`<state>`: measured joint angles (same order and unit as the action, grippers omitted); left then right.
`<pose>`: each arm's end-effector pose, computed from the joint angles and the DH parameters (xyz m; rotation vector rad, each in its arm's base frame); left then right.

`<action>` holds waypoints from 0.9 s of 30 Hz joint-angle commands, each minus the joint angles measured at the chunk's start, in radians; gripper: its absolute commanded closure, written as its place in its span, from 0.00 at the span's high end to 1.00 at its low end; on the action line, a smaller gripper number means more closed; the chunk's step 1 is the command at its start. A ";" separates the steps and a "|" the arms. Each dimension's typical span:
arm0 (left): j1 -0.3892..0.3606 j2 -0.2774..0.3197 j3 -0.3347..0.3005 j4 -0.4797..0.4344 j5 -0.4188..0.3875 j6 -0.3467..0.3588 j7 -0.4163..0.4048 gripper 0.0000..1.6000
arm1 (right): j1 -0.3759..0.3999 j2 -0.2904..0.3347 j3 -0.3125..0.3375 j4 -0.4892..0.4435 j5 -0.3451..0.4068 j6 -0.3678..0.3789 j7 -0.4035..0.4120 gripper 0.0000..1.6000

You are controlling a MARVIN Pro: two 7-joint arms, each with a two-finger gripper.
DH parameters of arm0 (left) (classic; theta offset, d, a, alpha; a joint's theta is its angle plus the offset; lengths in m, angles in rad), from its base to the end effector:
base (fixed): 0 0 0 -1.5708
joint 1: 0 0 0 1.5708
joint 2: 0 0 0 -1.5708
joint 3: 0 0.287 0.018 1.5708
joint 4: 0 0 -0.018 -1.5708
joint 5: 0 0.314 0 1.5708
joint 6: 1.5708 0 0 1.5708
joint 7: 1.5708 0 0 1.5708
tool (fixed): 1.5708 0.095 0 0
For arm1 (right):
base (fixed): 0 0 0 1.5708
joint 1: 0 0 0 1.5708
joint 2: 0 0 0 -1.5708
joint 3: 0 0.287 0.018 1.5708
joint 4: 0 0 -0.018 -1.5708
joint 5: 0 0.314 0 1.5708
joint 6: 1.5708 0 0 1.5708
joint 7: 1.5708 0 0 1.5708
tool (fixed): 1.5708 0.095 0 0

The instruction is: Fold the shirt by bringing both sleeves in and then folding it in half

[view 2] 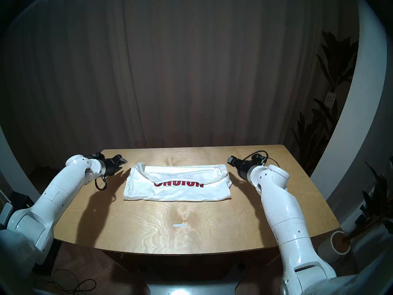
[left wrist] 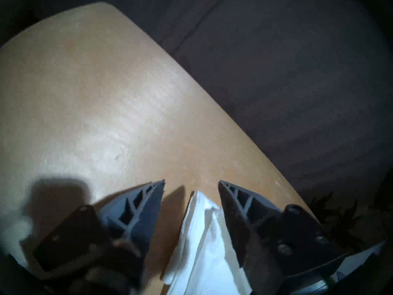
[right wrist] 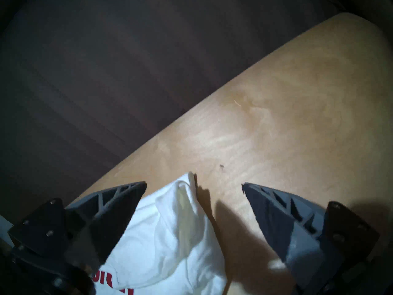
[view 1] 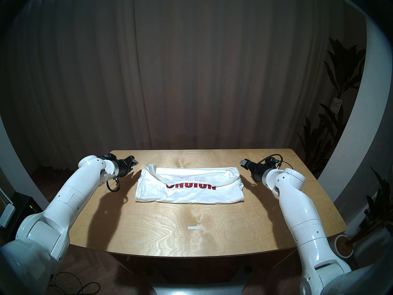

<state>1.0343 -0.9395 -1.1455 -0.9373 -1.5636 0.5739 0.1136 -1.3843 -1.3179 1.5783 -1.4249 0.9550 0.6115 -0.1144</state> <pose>0.5084 0.1772 -0.3300 2.3161 0.7506 0.9546 0.4637 -0.0666 -0.3169 -2.2666 0.5339 -1.2186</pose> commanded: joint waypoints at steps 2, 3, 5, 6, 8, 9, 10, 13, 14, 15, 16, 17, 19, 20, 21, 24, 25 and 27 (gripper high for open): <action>0.089 0.043 -0.029 -0.090 -0.042 0.011 -0.064 0.92 | -0.080 0.043 0.050 -0.058 0.020 0.000 0.042 1.00; 0.089 0.043 -0.029 -0.090 -0.042 0.011 -0.064 0.92 | -0.080 0.043 0.050 -0.058 0.020 0.000 0.042 1.00; 0.094 0.047 -0.036 -0.109 -0.049 0.009 -0.077 0.90 | -0.086 0.050 0.061 -0.060 0.023 0.000 0.046 1.00; 0.098 0.049 -0.039 -0.122 -0.052 0.009 -0.084 0.91 | -0.091 0.053 0.067 -0.060 0.025 0.000 0.048 1.00; 0.116 0.055 -0.046 -0.153 -0.063 0.011 -0.100 0.95 | -0.102 0.058 0.079 -0.067 0.030 0.002 0.056 1.00; 0.123 0.057 -0.048 -0.162 -0.065 0.011 -0.104 0.91 | -0.104 0.059 0.081 -0.069 0.032 0.002 0.059 1.00; 0.134 0.061 -0.050 -0.175 -0.069 0.012 -0.110 0.85 | -0.109 0.061 0.085 -0.073 0.034 0.002 0.063 1.00; 0.161 0.066 -0.055 -0.198 -0.080 0.013 -0.123 0.80 | -0.118 0.063 0.093 -0.078 0.040 0.002 0.071 1.00; 0.170 0.068 -0.055 -0.207 -0.083 0.015 -0.128 0.85 | -0.122 0.064 0.096 -0.079 0.043 0.001 0.074 1.00; 0.176 0.067 -0.056 -0.211 -0.086 0.015 -0.132 0.89 | -0.122 0.061 0.099 -0.079 0.047 0.001 0.076 1.00; 0.189 0.068 -0.057 -0.219 -0.091 0.016 -0.137 0.95 | -0.126 0.061 0.102 -0.080 0.050 0.000 0.080 1.00; 0.201 0.069 -0.057 -0.223 -0.094 0.016 -0.141 0.99 | -0.128 0.061 0.105 -0.080 0.052 0.000 0.081 1.00; 0.222 0.072 -0.059 -0.234 -0.099 0.014 -0.149 1.00 | -0.133 0.060 0.108 -0.080 0.057 0.000 0.085 1.00; 0.232 0.074 -0.061 -0.243 -0.103 0.014 -0.155 1.00 | -0.136 0.060 0.110 -0.081 0.060 0.000 0.088 1.00; 0.241 0.076 -0.064 -0.250 -0.105 0.011 -0.159 1.00 | -0.138 0.061 0.111 -0.081 0.061 0.000 0.090 1.00; 0.264 0.082 -0.069 -0.264 -0.110 0.003 -0.168 1.00 | -0.145 0.060 0.114 -0.079 0.066 0.001 0.095 1.00; 0.274 0.085 -0.071 -0.271 -0.112 -0.002 -0.173 1.00 | -0.149 0.060 0.114 -0.079 0.068 0.002 0.098 1.00; 0.294 0.090 -0.076 -0.284 -0.115 -0.014 -0.180 1.00 | -0.154 0.060 0.115 -0.079 0.072 0.003 0.102 1.00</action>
<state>1.2618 -0.8672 -1.2085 -1.1749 -1.6694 0.5820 -0.0355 -1.5323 -1.2568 1.6859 -1.4797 1.0135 0.6157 -0.0337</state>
